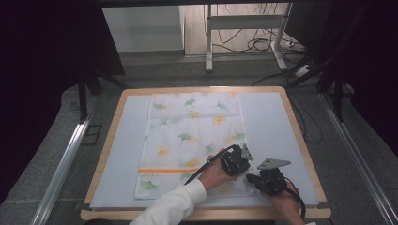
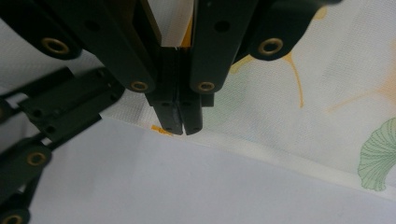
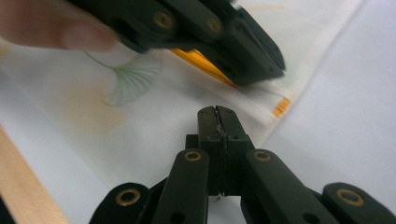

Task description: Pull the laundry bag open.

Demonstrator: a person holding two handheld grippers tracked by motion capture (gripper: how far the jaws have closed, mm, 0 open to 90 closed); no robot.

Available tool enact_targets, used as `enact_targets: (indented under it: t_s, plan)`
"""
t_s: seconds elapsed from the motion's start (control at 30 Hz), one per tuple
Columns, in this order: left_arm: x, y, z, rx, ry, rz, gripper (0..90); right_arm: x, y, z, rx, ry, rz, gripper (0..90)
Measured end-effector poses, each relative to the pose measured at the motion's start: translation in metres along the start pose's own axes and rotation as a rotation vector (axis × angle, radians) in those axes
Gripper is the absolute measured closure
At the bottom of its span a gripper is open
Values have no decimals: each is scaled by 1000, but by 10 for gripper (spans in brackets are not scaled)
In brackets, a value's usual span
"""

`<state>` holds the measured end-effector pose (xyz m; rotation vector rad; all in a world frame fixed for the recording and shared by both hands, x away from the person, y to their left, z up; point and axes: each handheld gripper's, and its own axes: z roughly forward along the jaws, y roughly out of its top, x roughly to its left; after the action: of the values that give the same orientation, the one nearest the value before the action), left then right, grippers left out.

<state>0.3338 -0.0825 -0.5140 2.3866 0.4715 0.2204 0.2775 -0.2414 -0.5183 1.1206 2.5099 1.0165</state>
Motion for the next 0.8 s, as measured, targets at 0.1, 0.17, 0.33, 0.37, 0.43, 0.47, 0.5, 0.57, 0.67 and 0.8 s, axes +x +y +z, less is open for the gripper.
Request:
enact_targets:
  t_s: [0.1, 0.17, 0.33, 0.37, 0.43, 0.47, 0.5, 0.57, 0.67, 0.8]
  plan:
    - [-1, 0, -1, 6, 12, 7, 900, -4, 0, 1, 14, 3, 37, 893]
    - [-2, -1, -1, 6, 19, 8, 900, -5, 0, 1, 17, 7, 44, 894]
    - [-3, -2, -2, 11, 24, 14, 900, -7, -1, 1, 21, 15, 68, 895]
    - [-2, -2, -3, 12, 22, 16, 900, -7, -1, 1, 19, 17, 67, 895]
    - [-2, -4, -4, 12, 21, 12, 900, -7, -1, 1, 20, 18, 68, 896]
    - [-2, -4, -4, 12, 19, 10, 900, -7, -1, 1, 21, 17, 68, 895]
    - [-2, -5, -4, 11, 19, 11, 900, -7, -1, 1, 21, 17, 69, 896]
    - [-2, -5, -5, 8, 20, 12, 900, -7, -1, 1, 21, 17, 69, 896]
    - [-2, -6, -6, 7, 21, 13, 900, -7, -1, 1, 22, 17, 73, 896]
    - [-2, -7, -7, 12, 21, 13, 900, -7, -1, 1, 21, 18, 75, 896]
